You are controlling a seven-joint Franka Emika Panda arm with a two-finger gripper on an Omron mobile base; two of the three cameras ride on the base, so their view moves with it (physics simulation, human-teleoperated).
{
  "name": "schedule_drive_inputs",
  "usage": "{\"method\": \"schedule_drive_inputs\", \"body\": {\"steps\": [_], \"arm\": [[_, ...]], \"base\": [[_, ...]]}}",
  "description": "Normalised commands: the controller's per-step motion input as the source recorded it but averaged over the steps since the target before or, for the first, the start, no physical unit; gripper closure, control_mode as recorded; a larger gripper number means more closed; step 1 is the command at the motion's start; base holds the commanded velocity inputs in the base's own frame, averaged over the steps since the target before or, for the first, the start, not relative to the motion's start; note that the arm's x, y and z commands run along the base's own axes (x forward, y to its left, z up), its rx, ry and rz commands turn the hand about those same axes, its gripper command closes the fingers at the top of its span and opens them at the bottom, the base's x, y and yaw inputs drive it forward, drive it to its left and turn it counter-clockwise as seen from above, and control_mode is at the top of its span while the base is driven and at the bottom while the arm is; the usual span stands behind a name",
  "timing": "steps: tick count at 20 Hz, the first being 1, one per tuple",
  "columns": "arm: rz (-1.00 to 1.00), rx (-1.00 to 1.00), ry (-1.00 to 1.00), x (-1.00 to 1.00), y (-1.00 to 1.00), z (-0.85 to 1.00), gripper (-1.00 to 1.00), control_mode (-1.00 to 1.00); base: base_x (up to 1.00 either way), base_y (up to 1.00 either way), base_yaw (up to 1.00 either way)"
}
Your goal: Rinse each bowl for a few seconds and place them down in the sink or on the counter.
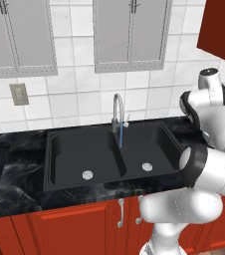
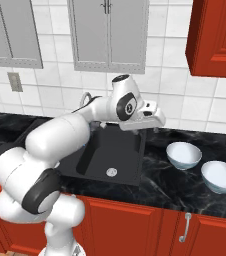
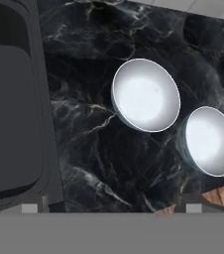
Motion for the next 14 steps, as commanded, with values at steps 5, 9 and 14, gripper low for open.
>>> {"method": "schedule_drive_inputs", "body": {"steps": [5,9,14], "arm": [[0.07,0.00,0.01,0.00,-0.10,-0.25,-1.00,-1.00],[0.06,0.00,0.00,0.00,-0.11,-0.26,-1.00,-1.00],[0.05,0.00,0.00,0.00,-0.14,-0.26,-1.00,-1.00]], "base": [[0.00,0.00,0.00],[0.00,0.00,0.00],[0.00,0.00,0.00]]}}
